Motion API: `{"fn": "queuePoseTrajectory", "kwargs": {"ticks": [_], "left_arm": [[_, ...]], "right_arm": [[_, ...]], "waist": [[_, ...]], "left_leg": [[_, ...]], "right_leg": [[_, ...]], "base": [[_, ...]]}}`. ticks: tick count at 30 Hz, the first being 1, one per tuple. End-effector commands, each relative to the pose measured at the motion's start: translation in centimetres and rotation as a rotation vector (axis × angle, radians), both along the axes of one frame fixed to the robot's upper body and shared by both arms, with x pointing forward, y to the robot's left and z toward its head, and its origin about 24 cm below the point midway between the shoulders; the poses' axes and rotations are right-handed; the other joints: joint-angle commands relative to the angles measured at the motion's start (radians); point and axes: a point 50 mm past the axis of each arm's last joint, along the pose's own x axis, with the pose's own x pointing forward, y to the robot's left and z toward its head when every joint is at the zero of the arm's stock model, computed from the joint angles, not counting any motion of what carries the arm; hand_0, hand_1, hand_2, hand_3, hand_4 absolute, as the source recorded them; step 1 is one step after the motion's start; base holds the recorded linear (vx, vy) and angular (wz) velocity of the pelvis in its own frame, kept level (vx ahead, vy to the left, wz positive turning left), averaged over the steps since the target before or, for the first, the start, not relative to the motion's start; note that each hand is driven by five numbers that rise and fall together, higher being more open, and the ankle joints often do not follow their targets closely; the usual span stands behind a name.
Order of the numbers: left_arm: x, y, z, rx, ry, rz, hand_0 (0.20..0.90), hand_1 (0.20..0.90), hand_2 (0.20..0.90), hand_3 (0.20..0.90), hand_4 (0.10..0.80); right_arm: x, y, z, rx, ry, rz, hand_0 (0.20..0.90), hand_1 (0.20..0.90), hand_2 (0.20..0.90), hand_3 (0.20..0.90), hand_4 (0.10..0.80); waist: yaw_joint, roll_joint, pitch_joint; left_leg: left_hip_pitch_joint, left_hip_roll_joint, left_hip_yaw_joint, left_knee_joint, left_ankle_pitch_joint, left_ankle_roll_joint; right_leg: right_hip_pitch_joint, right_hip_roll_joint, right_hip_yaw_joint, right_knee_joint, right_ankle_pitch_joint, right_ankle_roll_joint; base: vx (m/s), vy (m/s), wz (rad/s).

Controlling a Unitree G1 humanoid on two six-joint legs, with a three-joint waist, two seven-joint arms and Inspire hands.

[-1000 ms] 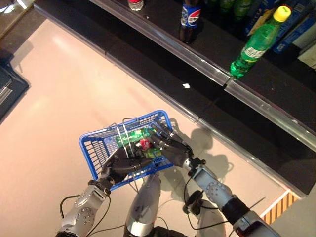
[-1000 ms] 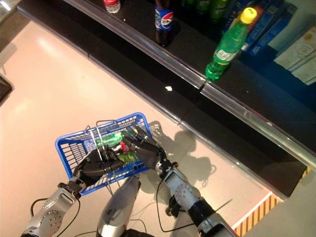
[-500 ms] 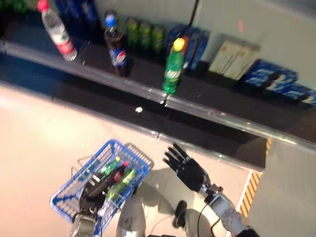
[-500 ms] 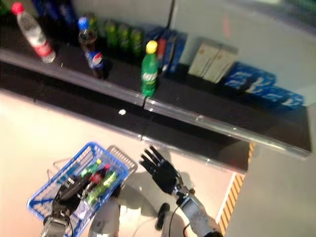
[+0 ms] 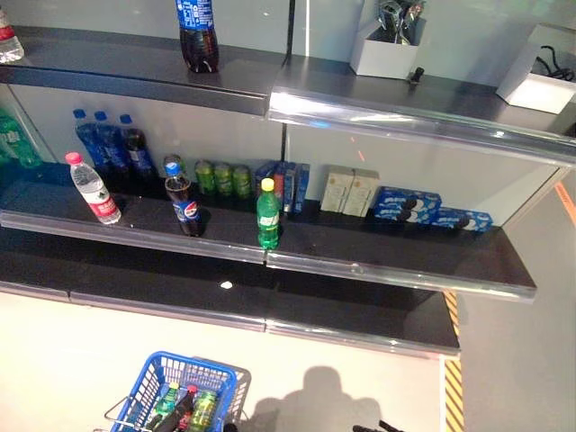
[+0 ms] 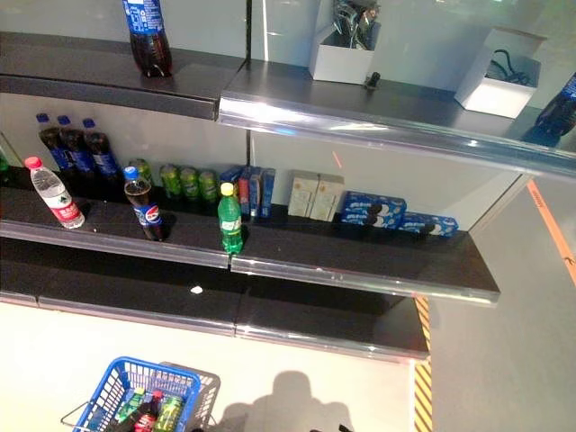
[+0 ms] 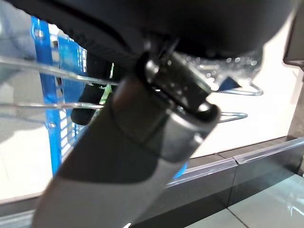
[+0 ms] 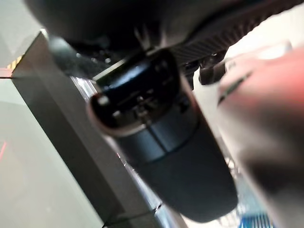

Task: Pick up the drink and place into the basket.

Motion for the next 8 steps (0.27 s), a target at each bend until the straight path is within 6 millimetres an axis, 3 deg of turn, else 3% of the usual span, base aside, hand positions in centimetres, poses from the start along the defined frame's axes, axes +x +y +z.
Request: {"fn": "queuePoseTrajectory", "kwargs": {"ticks": [1,8], "left_arm": [[1.9,-2.6,-0.4,-0.013,-0.055,-0.193,0.3,0.3,0.3,0.2,0.1],[1.3,-2.9,-0.6,-0.02,-0.003,-0.241,0.3,0.3,0.3,0.2,0.1]], "right_arm": [[2.0,-0.8,0.4,-0.125,-0.051,0.095,0.9,0.9,0.9,0.9,0.8],[1.1,-0.3,0.1,-0.178,0.009,0.265,0.9,0.9,0.9,0.9,0.8]], "waist": [[0.004,0.03,0.023],[0.011,0.034,0.02]], "left_leg": [[-0.021,0.038,-0.011,-0.003,0.015,-0.005],[-0.023,0.033,-0.005,-0.003,0.003,0.0]], "right_leg": [[-0.046,-0.069,-0.026,-0.041,0.139,0.017],[-0.049,-0.074,-0.036,-0.066,0.154,0.026]], "base": [[-0.035,-0.005,0.01],[-0.011,-0.003,0.0]]}}
